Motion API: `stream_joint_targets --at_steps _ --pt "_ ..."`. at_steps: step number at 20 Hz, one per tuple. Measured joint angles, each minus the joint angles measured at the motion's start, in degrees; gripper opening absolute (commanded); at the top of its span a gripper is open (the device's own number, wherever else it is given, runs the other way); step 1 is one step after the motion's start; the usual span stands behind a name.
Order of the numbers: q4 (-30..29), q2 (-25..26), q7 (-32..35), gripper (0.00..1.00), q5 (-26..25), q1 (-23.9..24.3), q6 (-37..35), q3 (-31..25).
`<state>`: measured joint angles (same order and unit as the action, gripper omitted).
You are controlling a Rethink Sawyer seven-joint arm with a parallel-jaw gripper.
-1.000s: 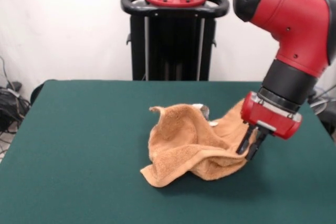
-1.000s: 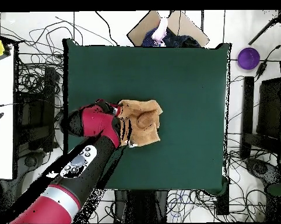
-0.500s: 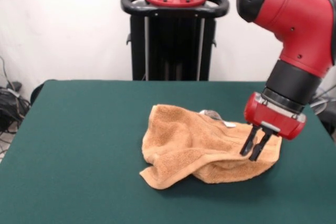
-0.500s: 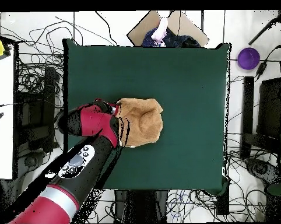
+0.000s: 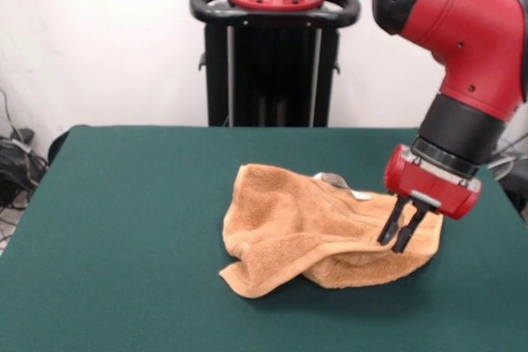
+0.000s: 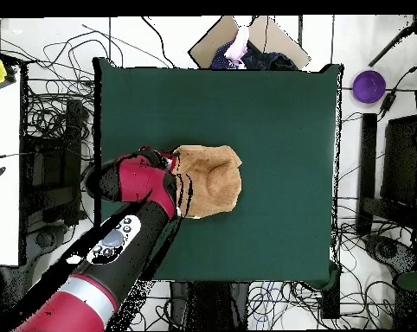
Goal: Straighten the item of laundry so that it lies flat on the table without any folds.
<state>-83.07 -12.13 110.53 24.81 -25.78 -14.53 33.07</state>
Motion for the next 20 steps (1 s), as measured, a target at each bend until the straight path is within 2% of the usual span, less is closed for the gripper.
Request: stream_joint_targets --at_steps 8,14,20 --pt "0.0 -1.8 0.0 0.0 -0.2 4.4 0.0 -1.7" --pt "0.2 -4.1 0.0 0.0 -2.3 9.7 0.0 -3.0" --pt "1.6 -5.1 0.0 0.0 -4.3 12.1 0.0 -4.1"
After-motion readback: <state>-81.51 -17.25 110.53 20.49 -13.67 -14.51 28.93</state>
